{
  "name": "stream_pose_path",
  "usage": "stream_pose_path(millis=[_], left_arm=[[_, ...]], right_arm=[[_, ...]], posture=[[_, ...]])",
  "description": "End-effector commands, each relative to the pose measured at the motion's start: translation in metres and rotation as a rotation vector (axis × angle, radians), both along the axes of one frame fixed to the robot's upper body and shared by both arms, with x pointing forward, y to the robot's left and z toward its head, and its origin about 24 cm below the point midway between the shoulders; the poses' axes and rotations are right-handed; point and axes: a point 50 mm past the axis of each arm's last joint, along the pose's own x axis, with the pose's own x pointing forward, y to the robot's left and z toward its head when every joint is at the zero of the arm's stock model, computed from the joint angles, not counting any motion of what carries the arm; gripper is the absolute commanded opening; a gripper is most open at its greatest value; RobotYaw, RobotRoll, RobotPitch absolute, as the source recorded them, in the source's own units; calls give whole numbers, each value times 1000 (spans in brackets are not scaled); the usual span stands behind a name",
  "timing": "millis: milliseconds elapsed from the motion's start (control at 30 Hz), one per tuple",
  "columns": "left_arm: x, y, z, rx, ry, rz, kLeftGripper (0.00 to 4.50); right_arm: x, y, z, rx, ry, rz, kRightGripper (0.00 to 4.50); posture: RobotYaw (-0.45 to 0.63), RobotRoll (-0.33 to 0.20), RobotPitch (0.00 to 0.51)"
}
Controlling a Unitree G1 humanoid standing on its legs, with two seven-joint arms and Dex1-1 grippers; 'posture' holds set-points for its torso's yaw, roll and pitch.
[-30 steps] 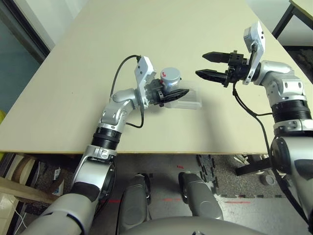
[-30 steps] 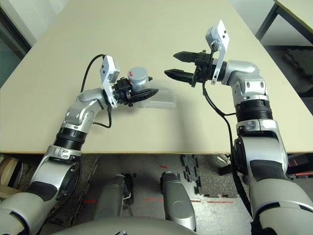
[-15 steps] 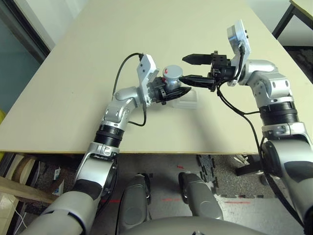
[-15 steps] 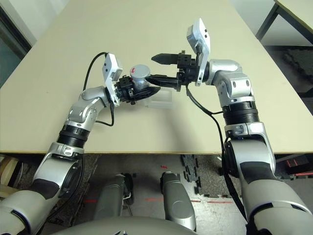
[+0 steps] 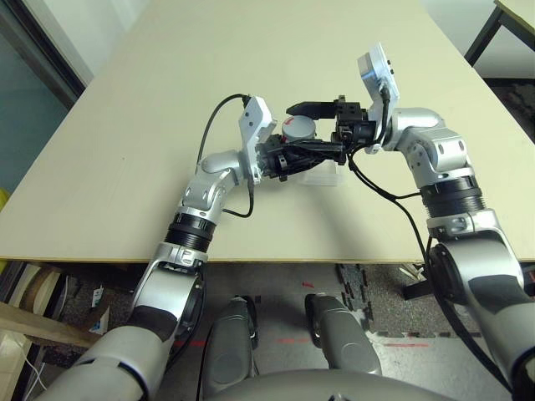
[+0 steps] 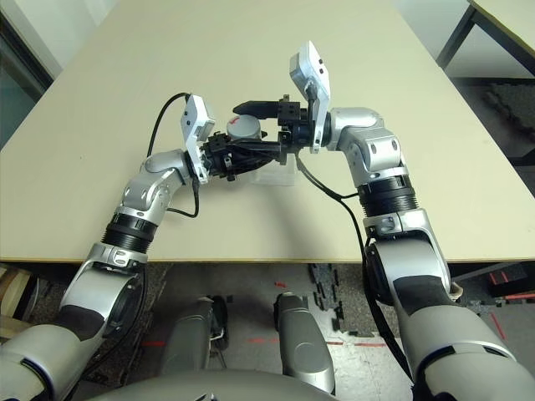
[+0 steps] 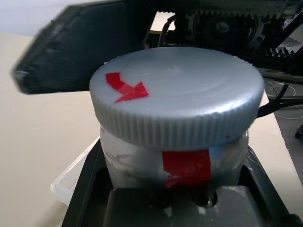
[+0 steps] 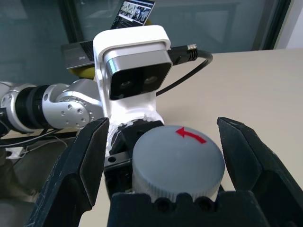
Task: Pour the medicine from the bottle into the box.
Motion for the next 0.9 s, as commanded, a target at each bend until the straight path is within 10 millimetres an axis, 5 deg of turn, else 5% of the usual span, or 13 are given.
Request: stream_pose_path(millis=[33,500,900], left_arm=[[-3,-5,1,10,-13,-23,2613],[-9,-7,-1,7,-8,-41,2613],[-8,-5,-1,9,-2,-32,2613]], right_arm=[[2,5,1,-3,-13,-7,4500],[15,5,-2,3,-13,-93,4500],[17,-26,-2,-15,11,-147,4500]], posture=[[-219,0,145],[-212,0,150],[-214,0,153]])
